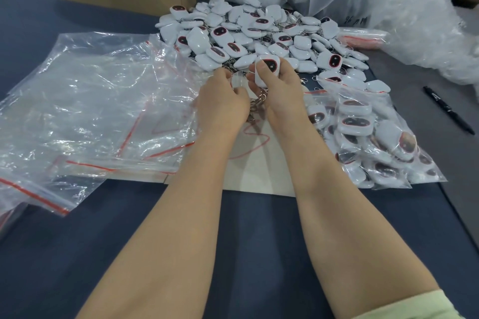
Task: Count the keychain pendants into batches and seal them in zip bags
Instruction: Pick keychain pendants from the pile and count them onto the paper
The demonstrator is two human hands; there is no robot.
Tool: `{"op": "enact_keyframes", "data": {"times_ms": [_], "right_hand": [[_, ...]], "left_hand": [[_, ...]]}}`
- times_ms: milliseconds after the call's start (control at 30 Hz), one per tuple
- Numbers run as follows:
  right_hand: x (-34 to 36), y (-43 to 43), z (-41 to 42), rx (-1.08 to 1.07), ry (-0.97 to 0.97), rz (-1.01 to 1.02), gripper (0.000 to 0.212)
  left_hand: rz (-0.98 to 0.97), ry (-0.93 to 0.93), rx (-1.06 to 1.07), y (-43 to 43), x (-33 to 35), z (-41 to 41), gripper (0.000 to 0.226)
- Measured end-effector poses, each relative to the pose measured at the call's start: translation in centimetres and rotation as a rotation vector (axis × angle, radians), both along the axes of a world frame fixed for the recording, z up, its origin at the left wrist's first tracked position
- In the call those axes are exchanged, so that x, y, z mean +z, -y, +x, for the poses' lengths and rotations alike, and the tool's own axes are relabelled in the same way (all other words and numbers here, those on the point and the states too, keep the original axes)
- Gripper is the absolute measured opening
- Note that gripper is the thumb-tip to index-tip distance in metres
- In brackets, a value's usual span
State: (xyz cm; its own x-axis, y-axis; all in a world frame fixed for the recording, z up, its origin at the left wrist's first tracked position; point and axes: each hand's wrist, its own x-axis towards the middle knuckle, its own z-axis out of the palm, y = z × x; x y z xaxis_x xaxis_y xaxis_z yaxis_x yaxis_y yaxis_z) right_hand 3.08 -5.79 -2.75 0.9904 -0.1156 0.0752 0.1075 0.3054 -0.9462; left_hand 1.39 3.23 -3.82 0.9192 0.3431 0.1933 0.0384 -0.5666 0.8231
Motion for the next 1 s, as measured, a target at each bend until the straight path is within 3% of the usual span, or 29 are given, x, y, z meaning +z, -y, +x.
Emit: {"op": "enact_keyframes", "data": {"times_ms": [133, 233, 533, 700, 1000], "right_hand": [[0.02, 0.10, 0.37, -0.011, -0.049, 0.082, 0.009], [0.09, 0.03, 0.53, -0.021, -0.092, 0.146, 0.019], [0.07, 0.17, 0.62, 0.026, -0.074, 0.151, 0.013], [-0.34, 0.02, 0.70, 0.049, -0.039, 0.017, 0.025], [-0.30, -0.45, 0.72, -0.046, -0.051, -0.092, 0.021]], "left_hand": [[-0.005, -0.004, -0.001, 0.08, 0.00, -0.02, 0.037], [-0.009, -0.011, -0.002, 0.11, 0.10, -0.04, 0.038], [0.004, -0.027, -0.004, 0.10, 0.27, -0.06, 0.037], [0.005, -0.034, -0.008, 0.06, 0.35, -0.09, 0.035], [-0.021, -0.053, 0.017, 0.17, 0.55, -0.30, 0.029]]}}
